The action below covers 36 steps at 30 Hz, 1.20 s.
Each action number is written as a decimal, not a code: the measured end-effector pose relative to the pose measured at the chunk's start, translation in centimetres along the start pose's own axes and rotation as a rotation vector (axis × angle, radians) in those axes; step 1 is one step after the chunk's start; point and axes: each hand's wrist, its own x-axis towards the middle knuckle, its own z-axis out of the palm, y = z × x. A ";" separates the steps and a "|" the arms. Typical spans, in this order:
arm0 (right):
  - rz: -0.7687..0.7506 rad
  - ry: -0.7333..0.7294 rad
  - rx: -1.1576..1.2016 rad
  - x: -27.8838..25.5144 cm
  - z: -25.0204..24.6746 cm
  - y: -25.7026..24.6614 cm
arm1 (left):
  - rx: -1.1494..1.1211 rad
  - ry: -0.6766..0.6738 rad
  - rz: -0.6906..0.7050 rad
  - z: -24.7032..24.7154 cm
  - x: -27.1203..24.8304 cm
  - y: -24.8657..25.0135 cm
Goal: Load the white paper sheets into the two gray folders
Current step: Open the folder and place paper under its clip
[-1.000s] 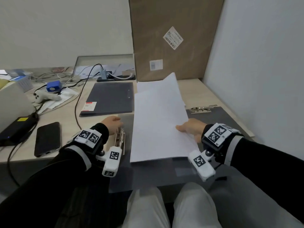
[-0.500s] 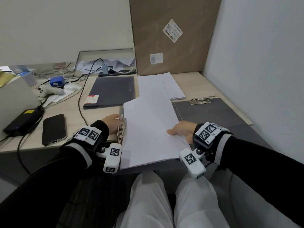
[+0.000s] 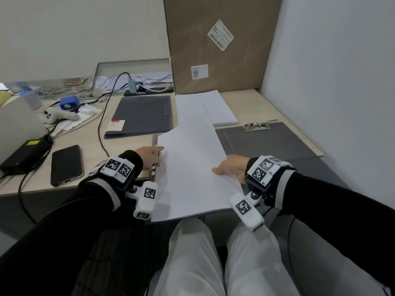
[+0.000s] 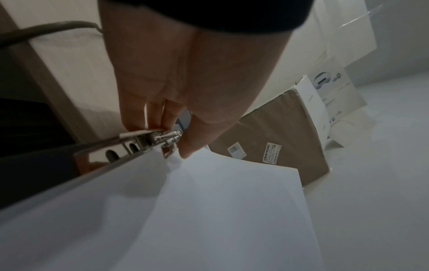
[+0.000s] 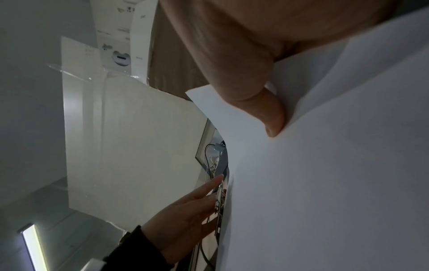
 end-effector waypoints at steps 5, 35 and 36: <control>-0.009 0.022 -0.096 -0.4 -0.2 -0.7 | 0.235 -0.023 -0.006 0.1 -0.4 0.7; -0.312 -0.159 -0.873 2.9 1.3 -4.1 | 0.412 0.031 -0.014 1.1 0.1 1.2; -0.315 -0.157 -0.868 2.8 1.3 -4.0 | 0.368 0.030 -0.006 1.1 0.1 1.3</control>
